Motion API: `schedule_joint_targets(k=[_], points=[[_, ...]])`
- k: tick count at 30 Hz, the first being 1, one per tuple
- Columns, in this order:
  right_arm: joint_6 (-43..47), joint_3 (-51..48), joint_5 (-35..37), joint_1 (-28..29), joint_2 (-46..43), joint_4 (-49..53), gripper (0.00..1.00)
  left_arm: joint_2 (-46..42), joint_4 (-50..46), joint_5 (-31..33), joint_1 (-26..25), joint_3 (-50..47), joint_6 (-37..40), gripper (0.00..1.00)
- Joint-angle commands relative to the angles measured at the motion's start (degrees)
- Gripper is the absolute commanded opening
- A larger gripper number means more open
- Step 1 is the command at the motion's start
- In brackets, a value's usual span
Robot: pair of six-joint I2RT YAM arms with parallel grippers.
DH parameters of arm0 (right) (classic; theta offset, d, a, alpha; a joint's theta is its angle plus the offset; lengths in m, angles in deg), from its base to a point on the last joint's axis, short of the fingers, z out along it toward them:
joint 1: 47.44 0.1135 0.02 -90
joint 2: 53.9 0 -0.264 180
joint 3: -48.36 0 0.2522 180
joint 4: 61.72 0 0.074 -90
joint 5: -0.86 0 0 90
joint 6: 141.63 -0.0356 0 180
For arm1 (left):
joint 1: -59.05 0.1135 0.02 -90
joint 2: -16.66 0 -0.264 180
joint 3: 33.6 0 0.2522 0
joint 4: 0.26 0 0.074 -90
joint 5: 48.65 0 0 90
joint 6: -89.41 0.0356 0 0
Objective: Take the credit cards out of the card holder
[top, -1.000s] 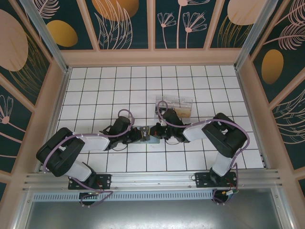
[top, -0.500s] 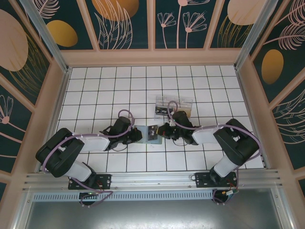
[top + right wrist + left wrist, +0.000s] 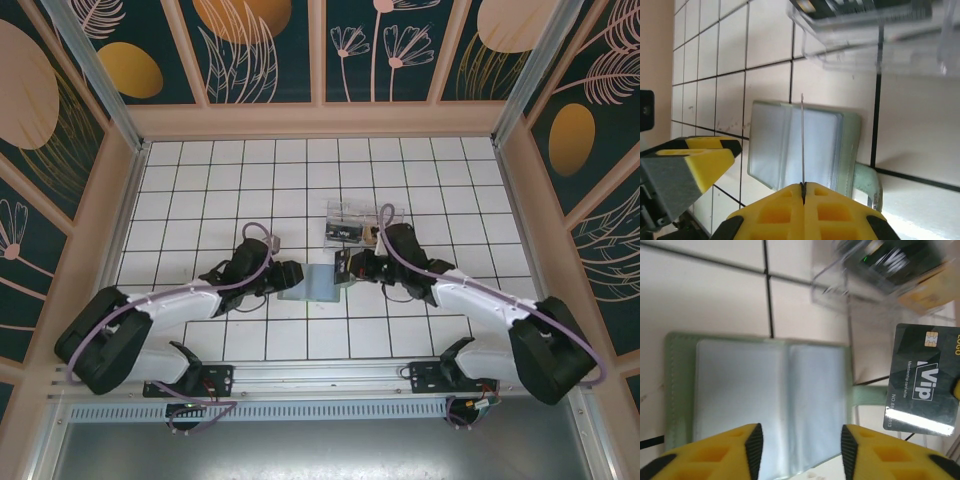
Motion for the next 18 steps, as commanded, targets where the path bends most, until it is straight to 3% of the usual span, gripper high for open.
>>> schedule_joint_targets(k=[1, 6, 8, 9, 14, 18], points=[[9.6, 7.7, 8.1, 0.0, -2.4, 12.2, 0.00, -5.3, -2.6, 3.0, -0.2, 1.8, 0.6, 0.55], [20.2, 18.9, 13.6, 0.9, 1.7, 21.0, 0.00, -14.7, -4.9, 6.5, -0.2, 0.7, 0.6, 0.78], [25.4, 23.7, 16.4, 1.3, 5.0, 24.2, 0.00, -19.1, -6.2, 8.1, -0.2, -0.2, 0.3, 0.95], [28.2, 25.8, 17.1, 1.5, 6.5, 25.4, 0.00, -21.2, -6.7, 8.8, -0.2, -0.7, 0.3, 0.98], [47.5, 33.3, 24.2, 6.7, 13.0, 28.2, 0.00, -31.5, -9.5, 12.2, -0.2, -3.6, 0.5, 0.98], [62.7, 33.8, 28.2, 10.9, 15.1, 27.3, 0.00, -37.9, -11.4, 14.4, -0.2, -5.8, 0.1, 0.99]])
